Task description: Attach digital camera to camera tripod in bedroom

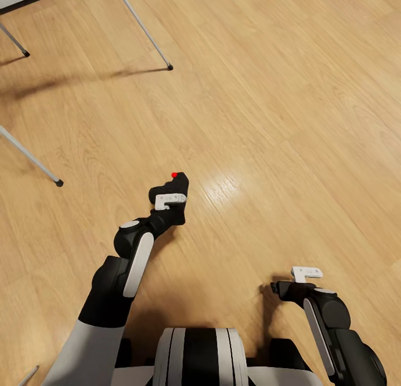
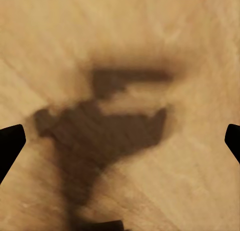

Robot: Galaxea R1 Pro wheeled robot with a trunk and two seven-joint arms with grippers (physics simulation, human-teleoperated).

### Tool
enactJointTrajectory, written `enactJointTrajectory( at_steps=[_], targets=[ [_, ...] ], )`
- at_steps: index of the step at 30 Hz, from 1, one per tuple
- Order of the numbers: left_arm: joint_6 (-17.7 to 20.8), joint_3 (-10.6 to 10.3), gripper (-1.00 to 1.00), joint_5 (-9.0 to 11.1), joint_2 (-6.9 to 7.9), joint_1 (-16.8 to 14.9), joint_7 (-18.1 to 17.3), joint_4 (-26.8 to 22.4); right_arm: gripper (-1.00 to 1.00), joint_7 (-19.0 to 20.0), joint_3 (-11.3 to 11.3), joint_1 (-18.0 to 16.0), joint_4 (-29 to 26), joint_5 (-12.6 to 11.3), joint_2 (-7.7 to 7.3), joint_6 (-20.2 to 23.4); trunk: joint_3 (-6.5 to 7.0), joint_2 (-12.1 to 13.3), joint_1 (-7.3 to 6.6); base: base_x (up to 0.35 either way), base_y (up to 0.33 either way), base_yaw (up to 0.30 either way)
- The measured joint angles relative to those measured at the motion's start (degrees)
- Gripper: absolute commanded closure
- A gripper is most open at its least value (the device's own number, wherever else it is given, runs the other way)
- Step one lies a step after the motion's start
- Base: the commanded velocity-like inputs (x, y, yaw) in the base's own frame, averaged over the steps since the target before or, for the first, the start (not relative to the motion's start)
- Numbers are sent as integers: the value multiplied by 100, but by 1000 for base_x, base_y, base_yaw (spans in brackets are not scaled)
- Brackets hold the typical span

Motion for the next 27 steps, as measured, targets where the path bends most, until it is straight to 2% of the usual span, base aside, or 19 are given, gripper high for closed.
enactJointTrajectory(
  at_steps=[27],
  targets=[
    [8, 56, 100, 79, 32, 0, -40, 5, -100, 0, 6, 0, 0, -7, 0, 2, 576, 35, -67, 0, 0, 0]
  ],
)
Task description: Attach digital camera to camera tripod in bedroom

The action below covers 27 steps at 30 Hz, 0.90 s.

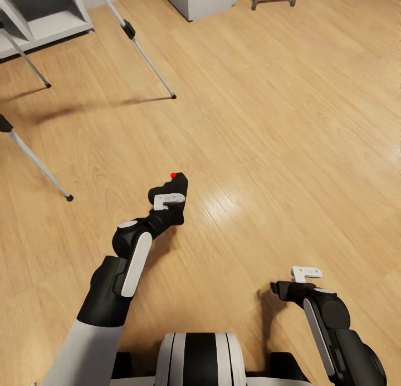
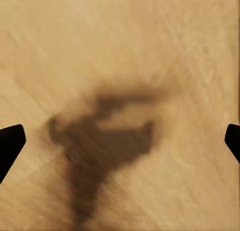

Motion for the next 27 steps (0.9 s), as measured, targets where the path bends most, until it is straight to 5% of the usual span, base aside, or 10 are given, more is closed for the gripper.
enactJointTrajectory(
  at_steps=[8, 9, 10, 14, 27],
  targets=[
    [-27, 3, 100, 50, 53, 0, -145, 5, -100, 0, -1, 0, 0, -1, 0, 7, 177, 11, -21, 0, 0, 0],
    [-40, 15, 100, 89, 117, 0, -277, 6, -100, 0, -1, 0, 0, -1, 0, 7, 199, 12, -23, 0, 0, 0],
    [-61, 123, 100, 324, 345, -1, -829, 6, -100, 4, -1, 0, 0, -5, 0, 10, 222, 13, -26, 0, 0, 0],
    [-49, 419, 100, 441, 625, 0, -1784, 24, -100, 18, 8, 0, 0, -17, 0, 15, 310, 19, -36, 4, 0, 0],
    [-20, 488, 100, 519, 744, 0, -2050, 51, -100, 55, 13, 0, 0, -26, 0, 16, 598, 36, -70, 58, 0, 0]
  ],
)
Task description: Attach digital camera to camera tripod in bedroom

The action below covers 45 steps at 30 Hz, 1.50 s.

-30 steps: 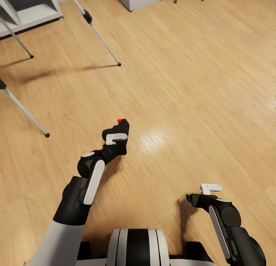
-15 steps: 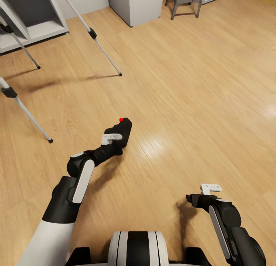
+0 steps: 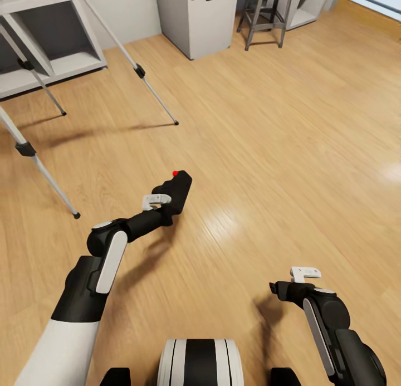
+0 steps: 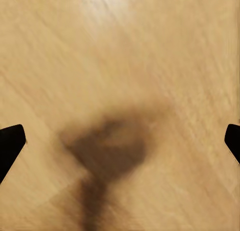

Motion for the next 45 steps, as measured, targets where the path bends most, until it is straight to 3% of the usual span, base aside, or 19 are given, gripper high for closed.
enactJointTrajectory(
  at_steps=[9, 17, 23, 32, 45],
  targets=[
    [-19, -2, 100, 86, 46, 7, -25, 28, -100, 1, 1, 0, 0, 0, 0, -6, 199, 12, -23, 64, 0, 0],
    [-271, -2, 100, 283, 39, 26, 230, 295, -100, 2, -13, 0, 0, 79, 35, 8, 199, 13, -22, 0, 0, 0],
    [-60, 14, 100, 568, 35, 9, 99, 245, -100, 15, 30, 0, 0, 81, -37, -24, 199, 12, -22, 0, 0, 0],
    [252, 5, 100, 579, 35, 9, -176, 235, -100, 17, 30, 0, 0, 80, -43, -27, 199, 12, -22, 0, 0, 0],
    [647, -5, 100, 579, 21, 9, -100, 237, -100, 17, 30, 0, 0, 81, -45, -27, 199, 12, -22, 0, 0, 0]
  ],
)
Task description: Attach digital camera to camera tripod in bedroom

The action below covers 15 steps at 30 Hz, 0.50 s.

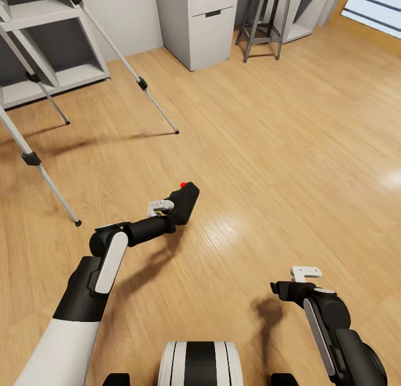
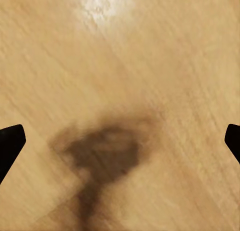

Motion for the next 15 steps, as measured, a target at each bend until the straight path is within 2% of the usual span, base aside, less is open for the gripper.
enactJointTrajectory(
  at_steps=[10, 15],
  targets=[
    [-8, -8, 100, 8, -8, -1, 79, 0, -100, 0, 0, 0, 0, 0, -6, 0, 0, 0, 0, 0, 0, 0],
    [-8, -12, 100, 28, -10, 0, 83, 0, -100, 0, 0, 0, 0, 1, -7, 0, 110, 6, -13, 0, 0, 0]
  ],
)
